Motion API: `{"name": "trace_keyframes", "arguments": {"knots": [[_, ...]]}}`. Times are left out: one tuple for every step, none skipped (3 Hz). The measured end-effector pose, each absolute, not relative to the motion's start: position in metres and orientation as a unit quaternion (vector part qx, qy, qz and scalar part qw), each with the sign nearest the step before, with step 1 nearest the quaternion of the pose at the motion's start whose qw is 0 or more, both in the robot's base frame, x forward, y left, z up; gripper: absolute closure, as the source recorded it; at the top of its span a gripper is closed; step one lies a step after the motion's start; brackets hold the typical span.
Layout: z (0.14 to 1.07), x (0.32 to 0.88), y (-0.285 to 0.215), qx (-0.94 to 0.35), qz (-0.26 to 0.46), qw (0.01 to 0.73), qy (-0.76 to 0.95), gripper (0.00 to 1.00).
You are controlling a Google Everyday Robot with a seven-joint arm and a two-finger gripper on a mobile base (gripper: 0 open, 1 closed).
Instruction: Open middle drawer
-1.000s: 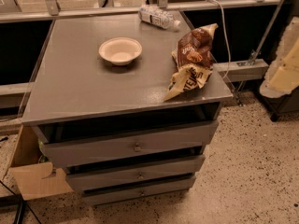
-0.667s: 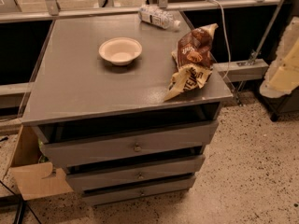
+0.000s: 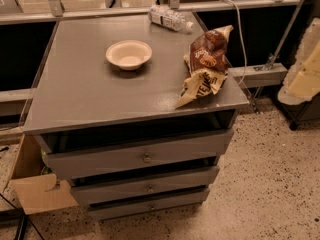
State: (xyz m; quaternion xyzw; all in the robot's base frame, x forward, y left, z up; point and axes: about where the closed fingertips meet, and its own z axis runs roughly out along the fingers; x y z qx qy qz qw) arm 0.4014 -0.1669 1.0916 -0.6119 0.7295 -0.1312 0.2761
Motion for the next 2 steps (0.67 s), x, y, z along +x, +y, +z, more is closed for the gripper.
{"name": "trace_keyframes", "arguments": {"knots": [[1.0916, 0.4014, -0.1669, -0.612, -0.131, 0.276, 0.730, 0.00], [1.0916, 0.4014, -0.1669, -0.612, -0.131, 0.276, 0.730, 0.00]]}}
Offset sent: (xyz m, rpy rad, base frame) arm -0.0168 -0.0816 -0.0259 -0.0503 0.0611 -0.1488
